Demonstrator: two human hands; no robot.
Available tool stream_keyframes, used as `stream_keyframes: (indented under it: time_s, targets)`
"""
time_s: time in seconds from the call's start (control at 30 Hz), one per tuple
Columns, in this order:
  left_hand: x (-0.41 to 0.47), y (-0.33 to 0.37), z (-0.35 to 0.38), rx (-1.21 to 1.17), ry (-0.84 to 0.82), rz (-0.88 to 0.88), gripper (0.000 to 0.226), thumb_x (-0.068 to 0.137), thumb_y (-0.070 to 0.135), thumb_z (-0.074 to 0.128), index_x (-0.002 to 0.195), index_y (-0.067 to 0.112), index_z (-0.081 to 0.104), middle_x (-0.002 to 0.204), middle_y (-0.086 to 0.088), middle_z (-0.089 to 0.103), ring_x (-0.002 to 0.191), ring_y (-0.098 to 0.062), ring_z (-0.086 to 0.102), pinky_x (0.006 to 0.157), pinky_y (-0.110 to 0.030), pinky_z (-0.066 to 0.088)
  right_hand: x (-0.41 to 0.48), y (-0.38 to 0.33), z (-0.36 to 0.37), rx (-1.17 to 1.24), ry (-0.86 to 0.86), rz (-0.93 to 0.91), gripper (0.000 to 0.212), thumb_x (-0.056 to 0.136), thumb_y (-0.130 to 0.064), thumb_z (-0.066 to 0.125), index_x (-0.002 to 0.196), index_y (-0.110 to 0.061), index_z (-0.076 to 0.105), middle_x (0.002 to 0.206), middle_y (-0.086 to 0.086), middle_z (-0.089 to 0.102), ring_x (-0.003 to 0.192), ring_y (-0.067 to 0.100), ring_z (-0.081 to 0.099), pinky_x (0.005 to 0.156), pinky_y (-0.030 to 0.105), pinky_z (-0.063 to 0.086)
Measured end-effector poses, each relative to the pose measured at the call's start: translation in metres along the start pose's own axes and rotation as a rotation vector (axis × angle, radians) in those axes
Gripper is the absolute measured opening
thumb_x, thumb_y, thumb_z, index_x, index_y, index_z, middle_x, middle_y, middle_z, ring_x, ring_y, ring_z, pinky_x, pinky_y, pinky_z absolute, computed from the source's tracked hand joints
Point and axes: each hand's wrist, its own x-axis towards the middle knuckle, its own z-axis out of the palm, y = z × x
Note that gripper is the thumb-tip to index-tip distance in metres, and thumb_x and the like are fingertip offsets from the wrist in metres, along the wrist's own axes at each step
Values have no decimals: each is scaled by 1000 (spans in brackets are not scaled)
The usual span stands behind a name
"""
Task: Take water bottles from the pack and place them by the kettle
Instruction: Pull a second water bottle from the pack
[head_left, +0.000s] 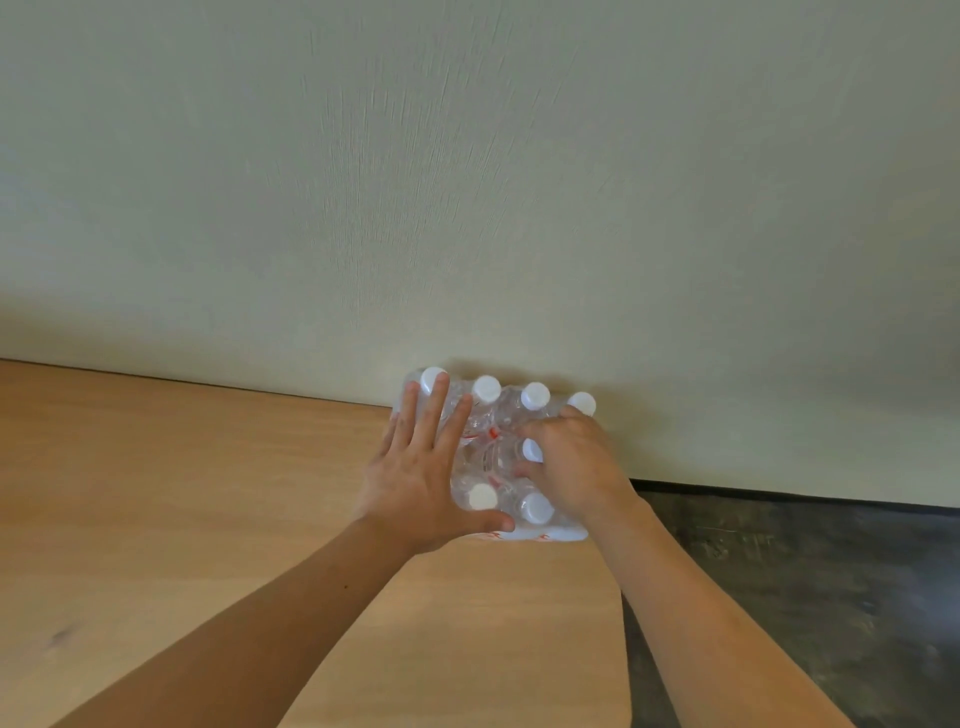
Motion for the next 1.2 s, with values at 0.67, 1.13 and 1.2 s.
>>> stream_keyframes:
  time_s: [0.67,1.13,1.2]
  targets:
    - [-65,100,-178,-755,255,-11,76,58,69,80,121,56,37,116,28,63,105,12,58,83,-11,48,-149,-59,-299,420,722,-50,43,71,-68,60,69,-26,69,54,-8,66,51,12,60,45,17,38]
    - [-278,4,-295,-479,726,-284,70,58,70,79,119,48,54,97,31,70,90,8,67,74,-23,58,-217,-249,-291,1359,310,-451,53,61,-49,81,111,-39,65,111,-22,73,101,1,71,80,25,58]
    - [-317,-16,-295,-494,740,-345,69,55,73,79,116,59,49,102,36,67,93,13,65,76,-16,57,-229,-288,-280,1344,234,-455,47,64,-39,82,109,-34,68,106,-16,75,97,7,73,78,29,60]
